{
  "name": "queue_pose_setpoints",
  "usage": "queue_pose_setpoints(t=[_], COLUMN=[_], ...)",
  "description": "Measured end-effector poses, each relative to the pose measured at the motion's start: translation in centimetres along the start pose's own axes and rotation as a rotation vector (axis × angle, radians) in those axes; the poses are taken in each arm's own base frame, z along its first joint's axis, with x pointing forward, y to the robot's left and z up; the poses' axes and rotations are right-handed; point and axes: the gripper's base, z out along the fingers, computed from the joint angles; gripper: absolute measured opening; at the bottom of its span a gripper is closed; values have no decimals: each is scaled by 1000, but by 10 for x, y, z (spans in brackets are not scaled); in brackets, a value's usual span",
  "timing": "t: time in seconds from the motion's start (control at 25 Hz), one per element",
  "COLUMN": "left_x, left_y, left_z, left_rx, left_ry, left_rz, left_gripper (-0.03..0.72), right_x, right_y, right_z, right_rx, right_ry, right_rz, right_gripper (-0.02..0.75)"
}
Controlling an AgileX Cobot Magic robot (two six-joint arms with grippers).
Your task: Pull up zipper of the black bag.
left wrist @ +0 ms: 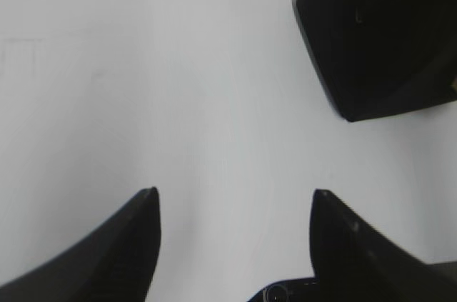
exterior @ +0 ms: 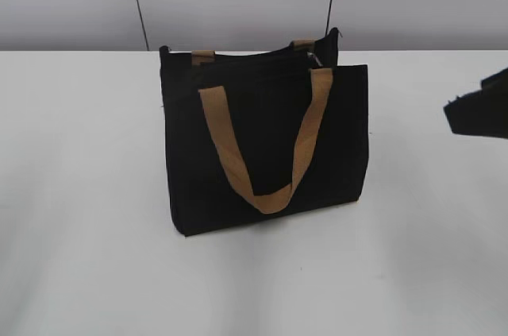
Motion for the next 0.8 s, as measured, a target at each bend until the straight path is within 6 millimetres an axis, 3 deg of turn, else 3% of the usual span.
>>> queue_pose_setpoints(t=[0.28, 0.56, 0.8], left_x=[27, 55, 67], left_y=[7, 15, 19], left_z=[-40, -67, -82], left_rx=[16, 21, 32], left_ry=[-70, -151, -276], left_rz=[44, 80, 86], left_gripper=[493, 493, 493], right_x=[38, 91, 129], right_y=[27, 49, 59], right_z=[-47, -73, -94], right_rx=[64, 107, 214], right_ry=[-44, -28, -63], right_rz=[52, 91, 111], right_gripper=[454, 453, 453])
